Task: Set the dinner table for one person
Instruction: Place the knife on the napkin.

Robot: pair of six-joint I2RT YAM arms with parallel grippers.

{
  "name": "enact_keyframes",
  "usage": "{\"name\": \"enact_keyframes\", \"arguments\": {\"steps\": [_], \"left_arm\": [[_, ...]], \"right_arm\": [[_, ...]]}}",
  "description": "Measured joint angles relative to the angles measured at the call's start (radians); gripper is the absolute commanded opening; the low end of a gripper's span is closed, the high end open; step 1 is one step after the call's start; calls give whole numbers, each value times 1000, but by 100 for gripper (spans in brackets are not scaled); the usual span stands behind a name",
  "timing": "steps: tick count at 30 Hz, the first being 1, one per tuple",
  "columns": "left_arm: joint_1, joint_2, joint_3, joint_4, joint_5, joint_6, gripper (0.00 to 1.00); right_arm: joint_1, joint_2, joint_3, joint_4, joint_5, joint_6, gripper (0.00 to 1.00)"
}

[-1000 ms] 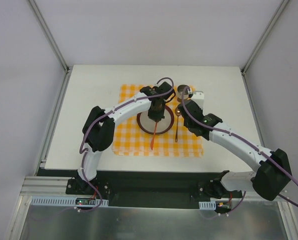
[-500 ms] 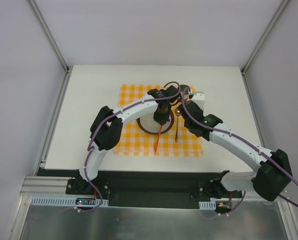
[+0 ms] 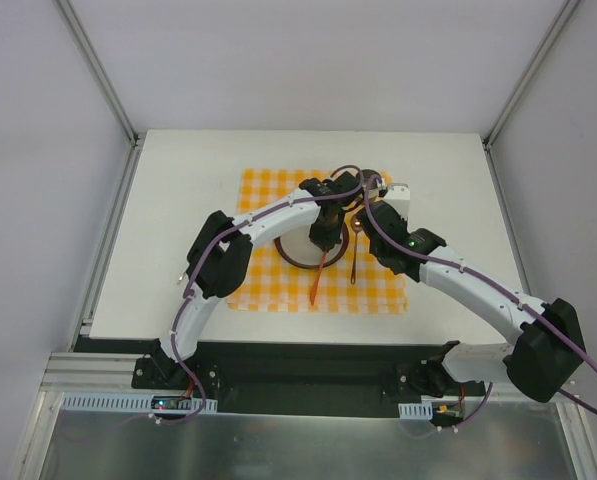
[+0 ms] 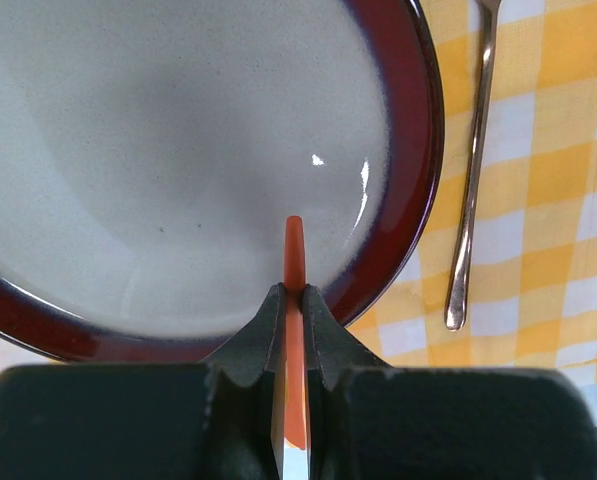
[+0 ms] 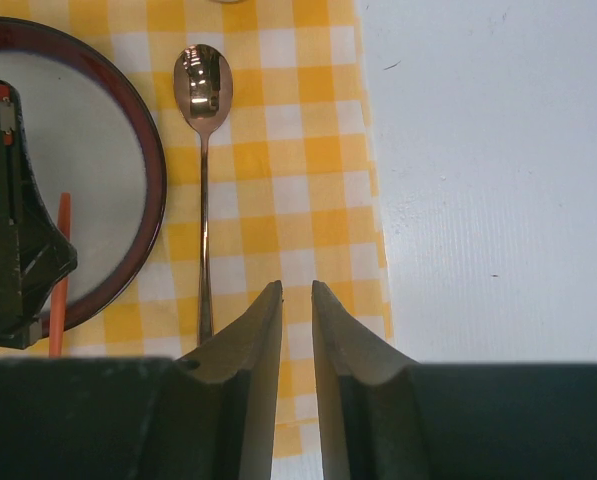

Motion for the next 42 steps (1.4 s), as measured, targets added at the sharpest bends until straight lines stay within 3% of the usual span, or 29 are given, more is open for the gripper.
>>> {"name": "enact_keyframes", "arguments": {"steps": [11,15,38,42], "left_arm": [[-12,12,36,-2,14,3,0],[-12,13,37,-2,28,4,7],[-26,53,80,-5,48,23,3],[-34,70,82,-6,64,29,9]], "right_arm": [[0,0,0,0,3,0,22],[0,0,0,0,3,0,22],[0,-5,-2,-4,5,0,22],[0,-10,-2,-4,7,0,22]]}}
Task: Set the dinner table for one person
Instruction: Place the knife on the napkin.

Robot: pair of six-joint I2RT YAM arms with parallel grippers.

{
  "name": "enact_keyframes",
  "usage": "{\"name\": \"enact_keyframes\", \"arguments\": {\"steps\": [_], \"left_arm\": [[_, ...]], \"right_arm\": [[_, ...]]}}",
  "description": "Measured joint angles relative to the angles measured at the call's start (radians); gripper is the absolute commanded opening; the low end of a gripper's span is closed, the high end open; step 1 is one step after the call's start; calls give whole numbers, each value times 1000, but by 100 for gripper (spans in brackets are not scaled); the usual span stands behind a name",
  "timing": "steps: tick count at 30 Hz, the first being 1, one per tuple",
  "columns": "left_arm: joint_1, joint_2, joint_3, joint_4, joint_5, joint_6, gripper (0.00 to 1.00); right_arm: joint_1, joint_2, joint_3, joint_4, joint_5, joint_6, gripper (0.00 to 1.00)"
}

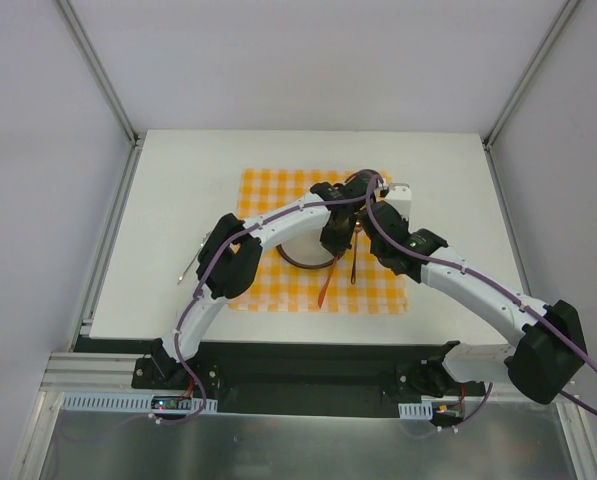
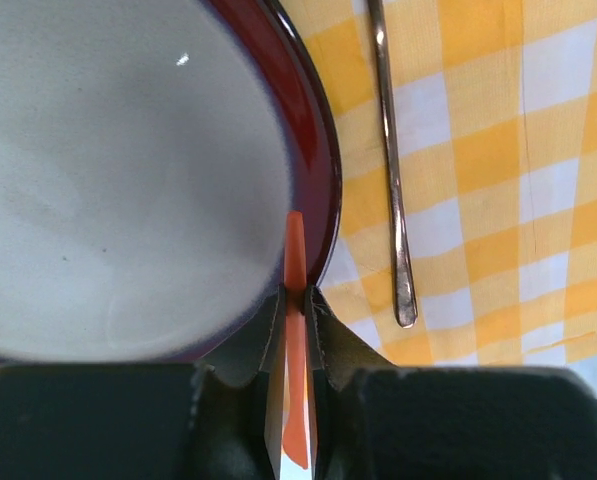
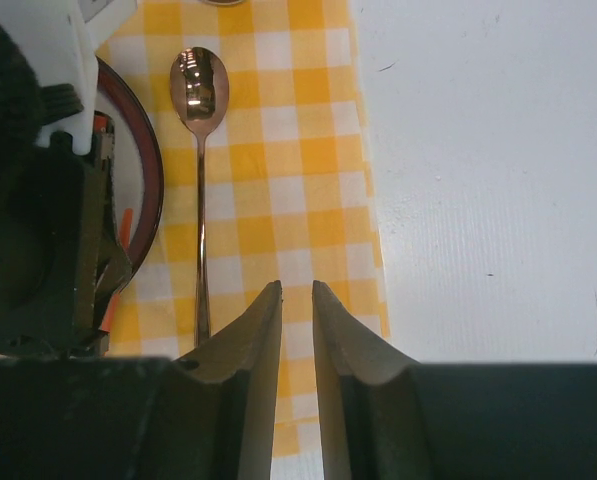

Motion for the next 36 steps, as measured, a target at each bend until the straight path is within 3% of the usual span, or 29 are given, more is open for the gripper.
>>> {"name": "enact_keyframes", "arguments": {"steps": [2,7,36], "left_arm": [[-5,2,2,0,3,2,19],[-11,2,3,0,18,16,26],[-50,-30,-24,-5,-31,20,24]], "right_arm": [[0,-1,0,0,0,0,22],[0,-1,0,0,0,0,22],[0,-27,0,-32,0,-5,22]]}}
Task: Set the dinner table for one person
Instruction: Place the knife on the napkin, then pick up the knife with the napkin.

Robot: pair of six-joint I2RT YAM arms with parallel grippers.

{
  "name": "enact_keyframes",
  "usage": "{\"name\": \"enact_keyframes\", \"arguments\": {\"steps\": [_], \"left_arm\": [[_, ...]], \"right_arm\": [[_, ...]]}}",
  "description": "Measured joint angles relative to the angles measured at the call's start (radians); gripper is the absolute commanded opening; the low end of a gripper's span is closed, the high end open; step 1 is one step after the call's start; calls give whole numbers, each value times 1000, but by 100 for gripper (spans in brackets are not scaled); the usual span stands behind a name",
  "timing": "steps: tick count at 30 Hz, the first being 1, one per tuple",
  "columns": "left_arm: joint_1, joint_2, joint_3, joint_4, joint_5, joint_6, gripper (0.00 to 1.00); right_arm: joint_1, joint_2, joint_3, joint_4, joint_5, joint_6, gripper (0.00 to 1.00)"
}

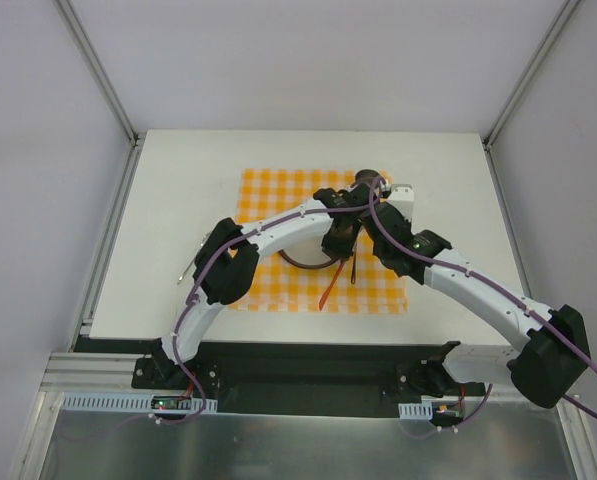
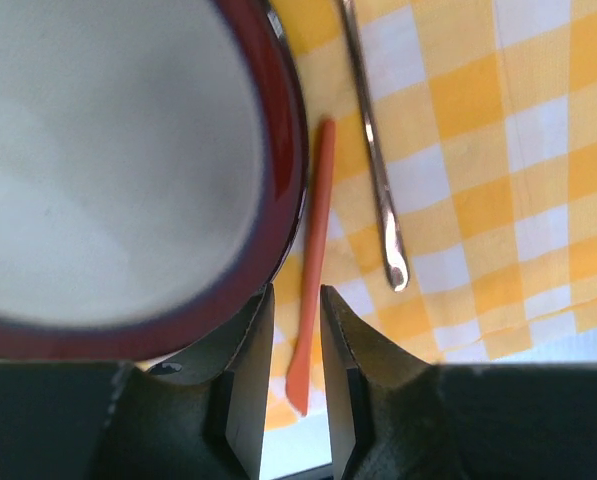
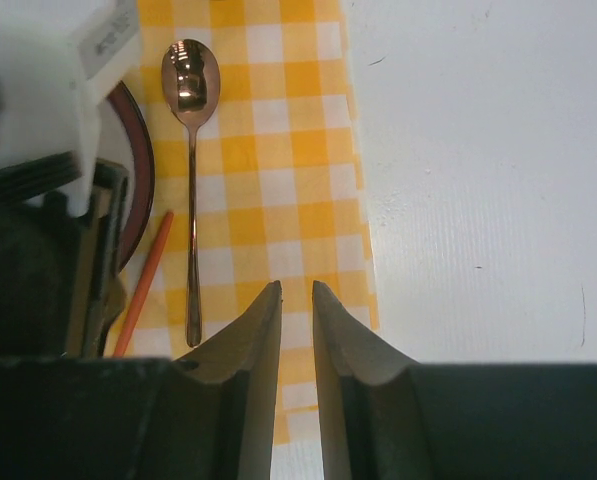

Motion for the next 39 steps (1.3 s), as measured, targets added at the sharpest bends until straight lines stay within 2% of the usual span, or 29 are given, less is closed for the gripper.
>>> {"name": "enact_keyframes", "arguments": {"steps": [11,26,27,29,30,39], "left_arm": [[-6,-277,-232,-10,-167,-63,24],[10,-449,-540,13,-286,-144,25],[12,-463,-557,12,-294,-151,25],[18,-495,-591,14,-307,-160,25],[21,-510,-607,14,-319,-163,26],[47,-632,-711,28,-369,-187,27]], "right_arm": [[36,21,-93,35,-7,2,22],[234,283,-44,96,116,110,23],[242,299,-36,106,123,114,24],[259,335,-19,132,136,121,38],[266,351,-14,149,140,122,41],[287,380,-6,251,161,83,43]]}}
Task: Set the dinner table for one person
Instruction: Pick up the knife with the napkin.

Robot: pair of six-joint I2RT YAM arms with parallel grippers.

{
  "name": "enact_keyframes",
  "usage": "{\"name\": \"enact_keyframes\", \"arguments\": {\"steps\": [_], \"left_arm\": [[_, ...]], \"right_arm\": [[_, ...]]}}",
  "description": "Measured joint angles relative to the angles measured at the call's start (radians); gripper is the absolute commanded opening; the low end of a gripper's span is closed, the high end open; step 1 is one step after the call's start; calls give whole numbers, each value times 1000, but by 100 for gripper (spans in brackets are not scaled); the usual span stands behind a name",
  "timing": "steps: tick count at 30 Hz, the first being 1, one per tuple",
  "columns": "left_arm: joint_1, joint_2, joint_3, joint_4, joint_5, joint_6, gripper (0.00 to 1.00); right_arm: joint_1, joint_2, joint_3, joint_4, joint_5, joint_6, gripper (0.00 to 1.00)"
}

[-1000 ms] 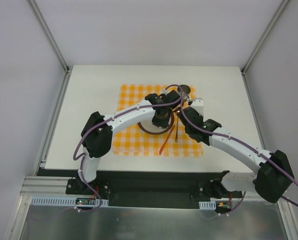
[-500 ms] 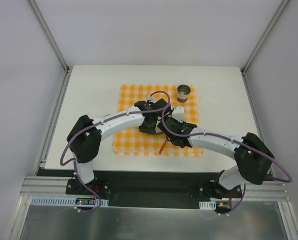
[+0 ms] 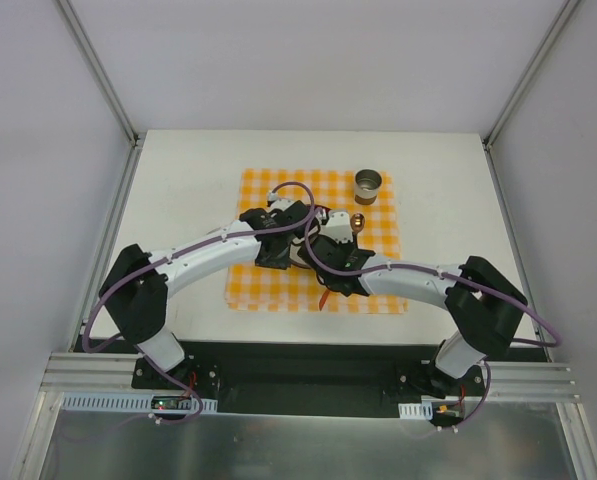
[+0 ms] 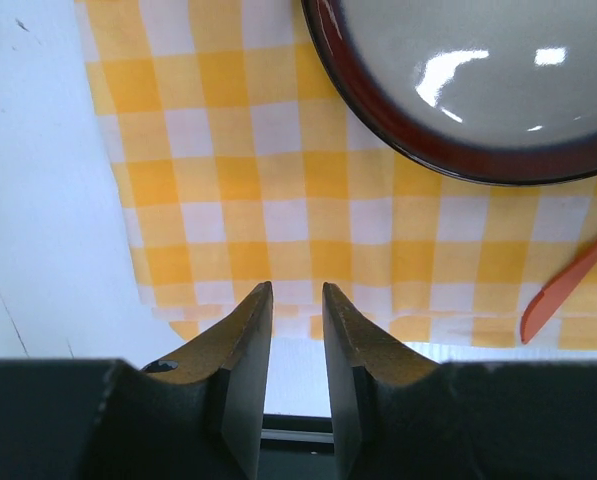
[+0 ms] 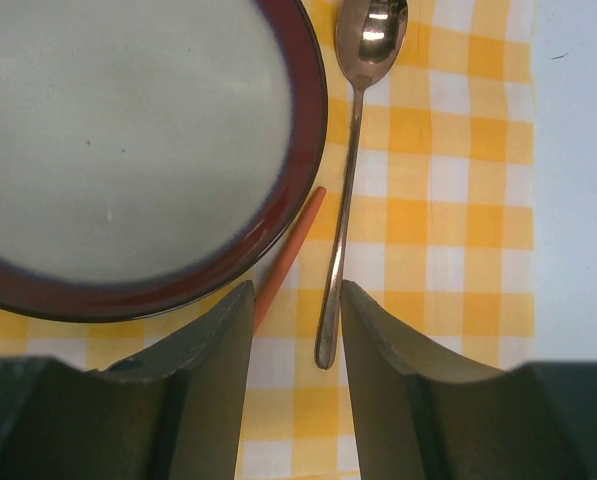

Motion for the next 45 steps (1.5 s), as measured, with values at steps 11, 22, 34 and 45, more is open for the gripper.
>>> {"name": "enact_keyframes", "arguments": {"steps": [11,22,34,45], "left_arm": [[68,52,35,47,7,33,25],[294,-18,-99,130,68,82,25],[296,-118,-145,158,103,90,25],[296,-149,-175,158,108,91,25]], "right_arm": [[6,-6,2,-4,42,2,43],[14,-72,-61,-62,159,229,42],[67,34,-49,-100,177,488,40],[100,80,-28,-99,142,588,36]]}}
